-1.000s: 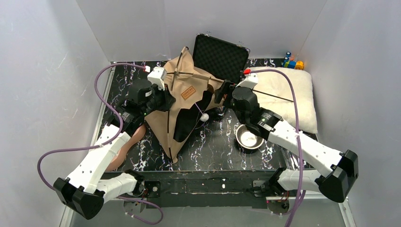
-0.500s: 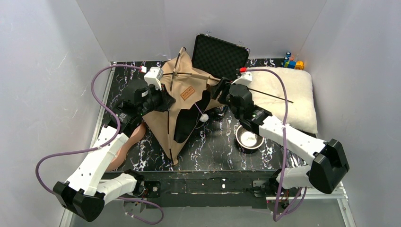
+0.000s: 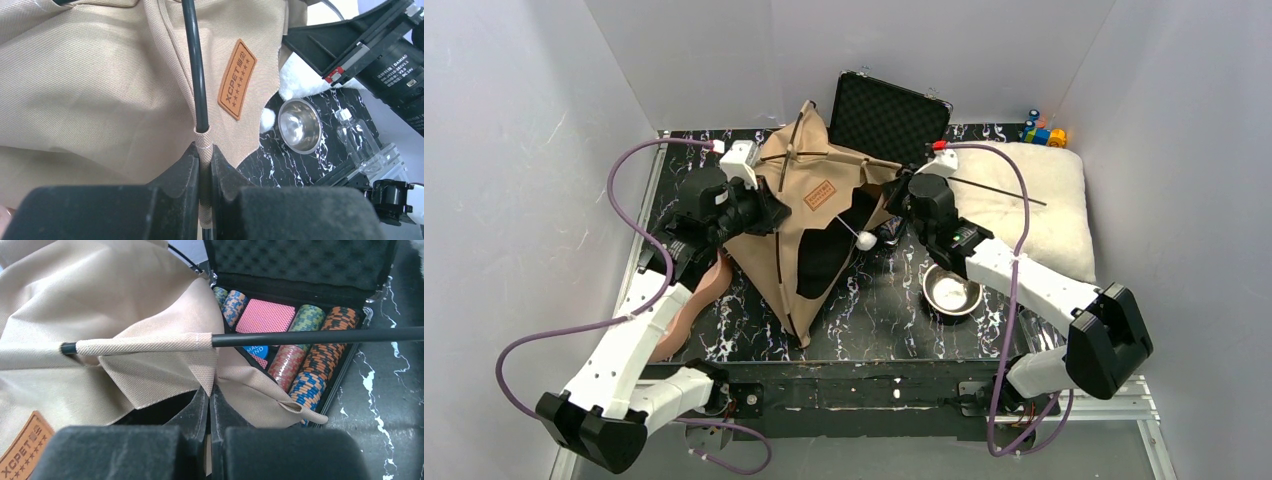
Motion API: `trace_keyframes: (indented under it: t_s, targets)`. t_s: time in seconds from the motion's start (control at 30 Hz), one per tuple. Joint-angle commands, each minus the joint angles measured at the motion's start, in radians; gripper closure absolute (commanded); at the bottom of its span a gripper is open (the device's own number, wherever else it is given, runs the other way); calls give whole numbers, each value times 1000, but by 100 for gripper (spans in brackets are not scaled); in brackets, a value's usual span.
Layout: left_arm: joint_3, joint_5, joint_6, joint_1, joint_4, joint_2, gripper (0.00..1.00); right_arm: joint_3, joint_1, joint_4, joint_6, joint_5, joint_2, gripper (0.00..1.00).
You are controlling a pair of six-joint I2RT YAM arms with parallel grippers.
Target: Set up the pet tent
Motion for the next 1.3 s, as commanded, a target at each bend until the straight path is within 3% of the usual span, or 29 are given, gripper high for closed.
trace_keyframes:
  t_s: [0.0, 0.3, 0.67, 0.8, 0.9, 0.97, 1.03, 1.1, 1.2, 1.27]
  targets:
    - [14, -29, -37, 42, 26, -61, 100, -38, -31, -26, 132, 139, -74, 99]
    - [-22, -56, -123, 129, 41, -89, 100, -201, -48, -76, 399, 258, -200, 99]
    - [-70, -8, -198, 237, 83, -106, 100, -321, -48, -280, 675, 434, -360, 99]
    - [-72, 52, -197, 265, 120, -109, 100, -305, -48, -242, 539, 403, -393, 99]
    - [-49, 124, -111, 279, 134, -107, 100, -260, -48, -240, 333, 300, -422, 99]
    - [-22, 181, 3, 281, 119, -105, 100, -233, -48, -252, 165, 191, -475, 87]
    - [0, 212, 96, 282, 85, -103, 100, -199, -48, -309, 36, 57, -530, 64]
    - [16, 226, 168, 282, 55, -103, 100, -146, -48, -406, -74, -98, -579, 47]
    - [33, 252, 241, 282, 42, -99, 100, -63, -48, -566, -185, -311, -644, 30]
    - [58, 292, 294, 283, 18, -87, 100, -3, -48, -680, -241, -356, -659, 24]
